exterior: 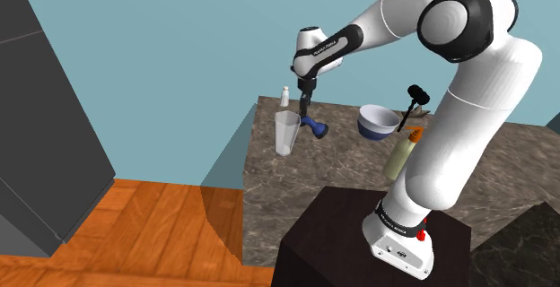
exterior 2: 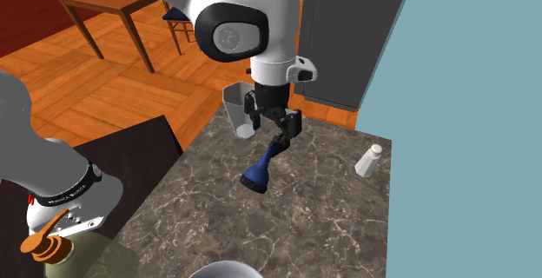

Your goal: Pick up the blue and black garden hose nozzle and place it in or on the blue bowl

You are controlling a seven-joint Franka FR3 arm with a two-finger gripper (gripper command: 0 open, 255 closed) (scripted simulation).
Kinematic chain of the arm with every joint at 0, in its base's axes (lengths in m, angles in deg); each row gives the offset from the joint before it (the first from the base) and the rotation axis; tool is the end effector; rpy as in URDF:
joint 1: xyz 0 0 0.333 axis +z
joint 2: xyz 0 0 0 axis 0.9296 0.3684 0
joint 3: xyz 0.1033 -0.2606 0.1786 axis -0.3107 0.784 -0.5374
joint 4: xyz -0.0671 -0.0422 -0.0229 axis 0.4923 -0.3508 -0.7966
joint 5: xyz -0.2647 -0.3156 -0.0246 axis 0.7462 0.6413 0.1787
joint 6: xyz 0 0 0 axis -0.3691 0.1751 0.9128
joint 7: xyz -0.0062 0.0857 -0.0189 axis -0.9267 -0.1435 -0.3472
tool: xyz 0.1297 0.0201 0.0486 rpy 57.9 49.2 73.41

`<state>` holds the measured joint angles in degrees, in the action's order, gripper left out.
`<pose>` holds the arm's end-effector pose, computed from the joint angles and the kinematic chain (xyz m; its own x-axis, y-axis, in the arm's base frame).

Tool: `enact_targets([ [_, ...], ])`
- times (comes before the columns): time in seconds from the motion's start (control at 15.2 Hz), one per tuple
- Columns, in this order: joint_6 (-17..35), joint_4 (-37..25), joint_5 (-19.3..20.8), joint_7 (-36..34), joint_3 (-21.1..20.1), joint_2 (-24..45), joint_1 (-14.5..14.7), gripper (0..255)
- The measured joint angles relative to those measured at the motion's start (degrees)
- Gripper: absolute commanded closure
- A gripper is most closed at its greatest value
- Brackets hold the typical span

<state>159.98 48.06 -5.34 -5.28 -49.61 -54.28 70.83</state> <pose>0.5079 -0.1818 0.3136 0.9210 0.3673 -0.1297 0.3783 -0.9229 0.0725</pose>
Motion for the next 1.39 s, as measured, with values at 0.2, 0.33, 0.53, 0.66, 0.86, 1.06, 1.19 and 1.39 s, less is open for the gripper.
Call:
enact_targets([
  [0.2, 2.27, 0.52, -0.48, 0.87, 0.07, 1.83, -0.24, 0],
  [0.33, 3.90, 1.18, -0.75, 1.07, 0.09, 2.83, -0.37, 0],
  [0.53, 6.15, 1.82, -1.27, 1.55, 0.14, 4.49, -0.68, 0],
  [0.66, 6.47, 1.85, -1.37, 1.56, 0.11, 4.77, -0.69, 0],
  [0.86, 6.57, 1.85, -1.40, 1.59, 0.11, 4.85, -0.70, 0],
  [1.06, 6.58, 1.85, -1.40, 1.59, 0.11, 4.85, -0.71, 255],
  [1.19, 6.57, 1.85, -1.40, 1.59, 0.11, 4.84, -0.70, 255],
  [1.39, 6.56, 1.85, -1.41, 1.60, 0.10, 4.84, -0.70, 255],
])
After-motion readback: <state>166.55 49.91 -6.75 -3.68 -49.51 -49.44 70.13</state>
